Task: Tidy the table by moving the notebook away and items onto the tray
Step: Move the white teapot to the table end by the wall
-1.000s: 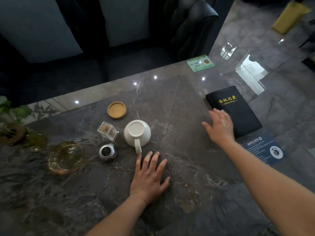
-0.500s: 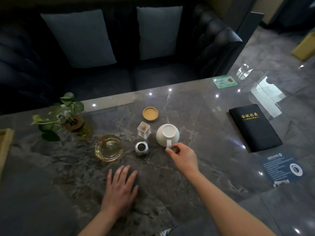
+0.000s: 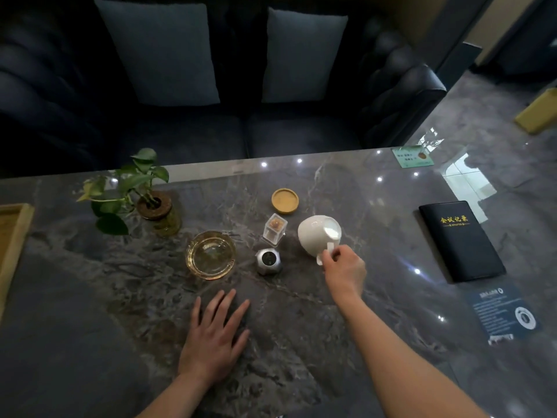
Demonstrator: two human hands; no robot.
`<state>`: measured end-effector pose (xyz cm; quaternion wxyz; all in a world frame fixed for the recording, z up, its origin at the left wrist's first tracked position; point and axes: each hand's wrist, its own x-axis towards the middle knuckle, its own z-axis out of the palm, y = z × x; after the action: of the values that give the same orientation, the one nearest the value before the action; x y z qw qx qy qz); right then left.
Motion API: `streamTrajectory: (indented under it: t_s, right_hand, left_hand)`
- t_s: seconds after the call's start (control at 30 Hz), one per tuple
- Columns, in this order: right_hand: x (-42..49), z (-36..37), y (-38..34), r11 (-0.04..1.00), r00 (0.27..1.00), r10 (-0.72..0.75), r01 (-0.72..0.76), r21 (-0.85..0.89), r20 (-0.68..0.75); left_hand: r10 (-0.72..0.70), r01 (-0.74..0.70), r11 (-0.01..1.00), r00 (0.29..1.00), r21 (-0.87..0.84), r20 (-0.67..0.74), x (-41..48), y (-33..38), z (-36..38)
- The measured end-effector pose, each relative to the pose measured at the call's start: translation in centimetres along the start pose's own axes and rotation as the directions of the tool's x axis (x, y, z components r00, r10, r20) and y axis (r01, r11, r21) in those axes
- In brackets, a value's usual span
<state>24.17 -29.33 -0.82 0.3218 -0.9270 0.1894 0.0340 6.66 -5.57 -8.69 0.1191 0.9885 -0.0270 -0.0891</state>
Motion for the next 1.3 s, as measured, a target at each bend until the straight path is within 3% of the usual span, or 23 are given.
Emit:
streamTrajectory:
  t_s: [0.07, 0.13, 0.17, 0.3, 0.53, 0.83, 1.17, 1.3]
  right_hand:
    - [0.6, -0.9, 0.5, 0.941, 0.991, 0.132, -0.136, 0.309, 0.033]
    - [0.7, -1.5, 1.0, 0.731, 0.95, 0.259, -0.311, 0.607, 0.176]
    - [0.4, -1.7, 1.1, 0.629, 0.921, 0.288, -0.388, 0.673, 0.262]
    - [-1.1, -1.3, 1.8, 0.389, 0.821, 0.324, -0.569, 0.725, 0.47]
    - [-1.9, -0.3, 2.2, 0.221, 0.731, 0.35, -0.672, 0.707, 0.585]
    - [-1.9, 0.8, 2.1, 0.185, 0.705, 0.352, -0.698, 0.692, 0.616]
    - [-2.3, 1.2, 2.4, 0.366, 0.752, 0.349, -0.659, 0.657, 0.56]
    - [-2.4, 0.8, 2.9, 0.381, 0.754, 0.309, -0.657, 0.651, 0.58]
  left_hand:
    - [-0.002, 0.002, 1.0, 1.0, 0.001, 0.0, 0.0, 0.0, 0.1]
    - [0.002, -0.002, 1.0, 1.0, -0.007, -0.003, 0.0, 0.0, 0.3]
    - [0.004, -0.004, 1.0, 1.0, -0.011, -0.004, 0.1, 0.0, 0.4]
    - [0.004, -0.004, 1.0, 1.0, -0.01, -0.015, 0.1, 0.0, 0.3]
    - [0.016, -0.016, 1.0, 0.999, 0.0, -0.042, 0.1, 0.0, 0.3]
    - [0.019, -0.017, 1.0, 0.997, 0.023, -0.069, 0.1, 0.0, 0.5]
    - [0.007, -0.006, 1.0, 0.998, 0.016, -0.06, 0.1, 0.2, 0.2]
    - [0.007, -0.006, 1.0, 0.998, 0.016, -0.061, 0.1, 0.2, 0.1]
